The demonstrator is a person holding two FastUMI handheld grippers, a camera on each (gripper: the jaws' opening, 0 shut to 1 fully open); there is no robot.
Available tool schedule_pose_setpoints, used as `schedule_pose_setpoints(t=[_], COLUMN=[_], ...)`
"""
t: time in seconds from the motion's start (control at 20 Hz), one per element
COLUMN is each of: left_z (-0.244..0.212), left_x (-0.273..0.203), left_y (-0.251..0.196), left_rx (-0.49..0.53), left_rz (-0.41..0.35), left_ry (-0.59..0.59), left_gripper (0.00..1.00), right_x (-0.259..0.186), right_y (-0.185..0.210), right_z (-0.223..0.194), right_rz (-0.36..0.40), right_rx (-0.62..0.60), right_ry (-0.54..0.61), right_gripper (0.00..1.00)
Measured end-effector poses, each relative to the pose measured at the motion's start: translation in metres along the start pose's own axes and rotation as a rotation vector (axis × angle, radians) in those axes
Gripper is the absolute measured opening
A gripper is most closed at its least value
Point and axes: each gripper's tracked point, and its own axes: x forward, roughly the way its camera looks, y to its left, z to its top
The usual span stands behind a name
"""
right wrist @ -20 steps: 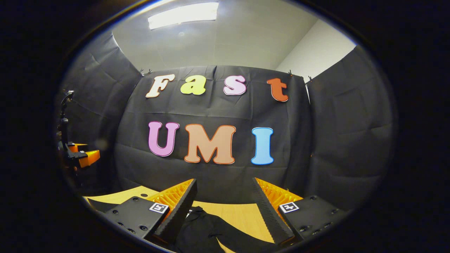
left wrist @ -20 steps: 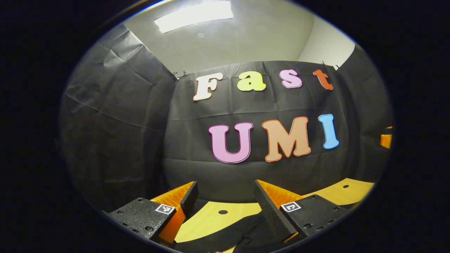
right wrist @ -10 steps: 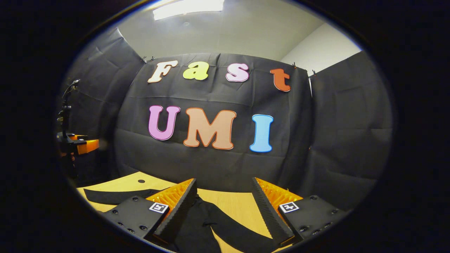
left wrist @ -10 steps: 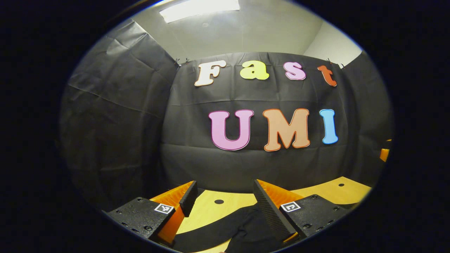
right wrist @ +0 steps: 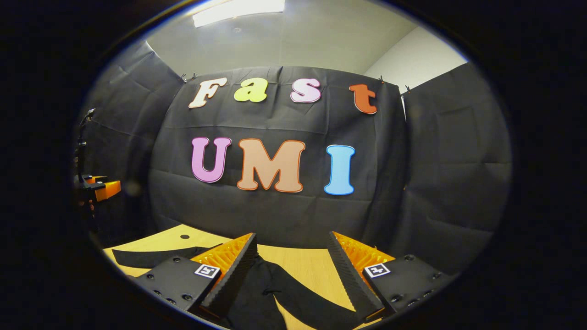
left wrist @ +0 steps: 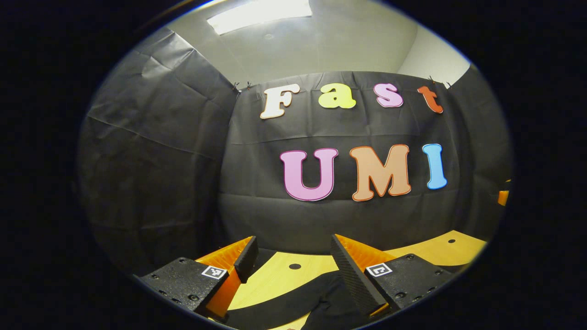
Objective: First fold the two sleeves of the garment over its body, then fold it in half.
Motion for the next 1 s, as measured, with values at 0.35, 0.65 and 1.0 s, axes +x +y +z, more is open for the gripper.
schedule_pose_setpoints(t=[0.35, 0.65, 1.0], left_z=[-0.003, -0.008, -0.017], left_x=[-0.008, -0.011, -0.013], left_y=[0.001, -0.006, 0.007], left_rx=[0.023, -0.002, 0.007], left_rz=[0.005, -0.010, 0.025], left_ry=[0.024, 0.038, 0.067], left_gripper=[0.98, 0.99, 0.99], right_x=[-0.001, -0.007, 0.004], right_y=[-0.005, -0.021, -0.094], right_z=[-0.018, -0.026, -0.086], right_rz=[-0.002, -0.027, -0.169], right_rx=[-0.029, 0.024, 0.000], right_ry=[0.043, 0.052, 0.155], right_gripper=[0.98, 1.00, 1.00])
